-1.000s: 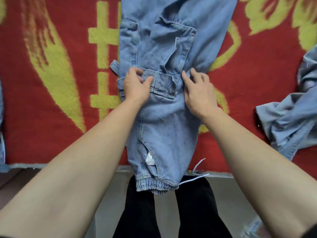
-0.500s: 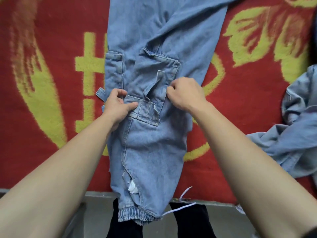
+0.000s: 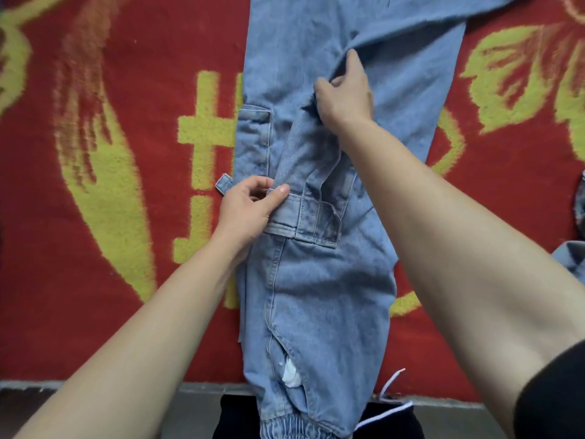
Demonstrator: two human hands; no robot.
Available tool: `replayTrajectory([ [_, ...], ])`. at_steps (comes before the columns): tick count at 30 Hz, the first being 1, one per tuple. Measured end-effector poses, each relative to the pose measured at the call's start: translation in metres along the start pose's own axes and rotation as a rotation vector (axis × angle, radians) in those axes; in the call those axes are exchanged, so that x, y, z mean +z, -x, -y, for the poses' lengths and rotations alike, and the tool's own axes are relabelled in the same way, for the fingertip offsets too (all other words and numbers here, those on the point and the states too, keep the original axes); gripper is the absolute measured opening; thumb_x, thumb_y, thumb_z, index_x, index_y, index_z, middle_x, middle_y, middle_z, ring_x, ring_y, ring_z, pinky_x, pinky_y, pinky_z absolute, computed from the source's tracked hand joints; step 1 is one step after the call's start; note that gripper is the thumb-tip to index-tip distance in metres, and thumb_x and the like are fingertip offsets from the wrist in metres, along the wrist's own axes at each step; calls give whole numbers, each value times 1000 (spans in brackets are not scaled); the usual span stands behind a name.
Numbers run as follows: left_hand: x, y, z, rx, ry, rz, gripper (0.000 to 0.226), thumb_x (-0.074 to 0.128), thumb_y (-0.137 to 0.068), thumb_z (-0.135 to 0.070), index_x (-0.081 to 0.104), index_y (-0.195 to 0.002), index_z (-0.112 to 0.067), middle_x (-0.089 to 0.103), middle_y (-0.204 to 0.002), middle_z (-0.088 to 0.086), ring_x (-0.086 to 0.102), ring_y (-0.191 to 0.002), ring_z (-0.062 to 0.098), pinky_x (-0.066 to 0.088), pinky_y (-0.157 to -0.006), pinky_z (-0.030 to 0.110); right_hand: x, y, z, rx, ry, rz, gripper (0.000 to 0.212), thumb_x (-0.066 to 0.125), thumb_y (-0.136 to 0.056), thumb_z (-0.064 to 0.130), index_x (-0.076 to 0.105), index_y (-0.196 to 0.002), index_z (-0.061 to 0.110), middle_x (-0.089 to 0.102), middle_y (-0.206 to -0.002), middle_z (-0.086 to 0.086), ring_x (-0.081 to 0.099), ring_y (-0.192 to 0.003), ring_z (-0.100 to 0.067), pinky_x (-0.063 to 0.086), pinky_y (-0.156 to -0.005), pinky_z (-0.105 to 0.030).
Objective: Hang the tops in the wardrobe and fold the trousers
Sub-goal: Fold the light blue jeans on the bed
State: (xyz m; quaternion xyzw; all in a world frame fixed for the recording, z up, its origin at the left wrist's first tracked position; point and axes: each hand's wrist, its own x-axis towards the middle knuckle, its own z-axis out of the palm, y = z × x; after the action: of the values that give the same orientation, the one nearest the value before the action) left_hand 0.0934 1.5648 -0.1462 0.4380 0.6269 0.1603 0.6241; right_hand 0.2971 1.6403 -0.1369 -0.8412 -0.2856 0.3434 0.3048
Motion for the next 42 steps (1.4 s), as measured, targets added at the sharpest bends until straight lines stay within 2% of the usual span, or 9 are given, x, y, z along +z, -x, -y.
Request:
replayTrajectory([
  [5, -25, 7, 5, 176, 36, -142, 16, 77, -83, -24, 61, -80, -24, 57, -74, -9, 49, -69, 5, 44, -68, 21, 21, 13, 31, -232, -112, 34, 70, 51, -89, 21, 31, -156, 19, 51, -69, 13, 46, -68, -4, 42, -81, -21],
  [13, -42, 1, 37, 148, -201, -319, 17, 73, -86, -30, 59, -89, -20, 55, -75, -4, 46, -63, 8, 41, -65, 30, 73, 16, 33, -212, 197, 376, 64, 40, -100, 30, 17, -159, 22, 48, -151, -5, 52, -128, -25, 41, -106, -35],
  [16, -40, -5, 28, 211, -458, -317, 25, 66, -91, -34, 57, -97, -11, 62, -91, 2, 55, -81, 22, 38, -72, 32, 63, 5, 35, -15, -182, 379, 67, 47, -98, 32, 17, -158, 26, 60, -116, -1, 62, -80, -15, 59, -68, -32],
  [20, -29, -24, 0, 229, -684, -341, 36, 55, -94, -42, 52, -109, -10, 58, -110, 13, 53, -105, 33, 38, -88, 41, 30, -11, 28, 85, -351, 173, 74, 53, -95, 20, 16, -158, 23, 53, -82, 12, 68, -80, -18, 62, -75, -39],
  [26, 8, -98, -80, 616, -913, -375, 63, 47, -96, -43, 34, -147, -8, 36, -148, 16, 34, -134, 34, 28, -109, 44, -2, -85, 24, 33, -328, -180, 76, 51, -71, 31, 44, -143, 10, 61, -88, 7, 67, -101, -27, 54, -93, -47],
  [30, 22, -152, -123, 717, -1122, -281, 67, 42, -98, -47, 25, -153, -12, 22, -160, 11, 20, -146, 30, 24, -113, 46, -21, -126, 30, 207, -461, -414, 73, 63, -59, 35, 39, -123, 9, 52, -124, -18, 62, -108, -40, 55, -91, -50],
  [34, 13, -199, -140, 818, -1221, -164, 54, 38, -97, -47, 48, -140, -15, 43, -150, 12, 38, -138, 30, 34, -108, 49, -43, -145, 28, 422, -587, -539, 84, 71, -48, 42, 38, -117, 6, 57, -118, -16, 62, -90, -31, 55, -79, -38],
  [38, 0, -223, -136, 1012, -1010, -290, 35, 44, -99, -37, 69, -116, -20, 65, -124, 2, 58, -110, 30, 43, -87, 39, -61, -145, 43, 153, -670, -496, 20, 73, -82, 19, 67, -98, 10, 67, -81, 6, 56, -61, -2, 44, -54, -11],
  [42, 4, -235, -121, 981, -920, -402, 33, 47, -99, -34, 62, -124, -19, 56, -129, 4, 48, -114, 27, 32, -93, 38, -52, -178, 105, -281, -616, -478, 13, 75, -71, -1, 69, -82, 1, 70, -78, -2, 49, -61, 4, 41, -66, -7],
])
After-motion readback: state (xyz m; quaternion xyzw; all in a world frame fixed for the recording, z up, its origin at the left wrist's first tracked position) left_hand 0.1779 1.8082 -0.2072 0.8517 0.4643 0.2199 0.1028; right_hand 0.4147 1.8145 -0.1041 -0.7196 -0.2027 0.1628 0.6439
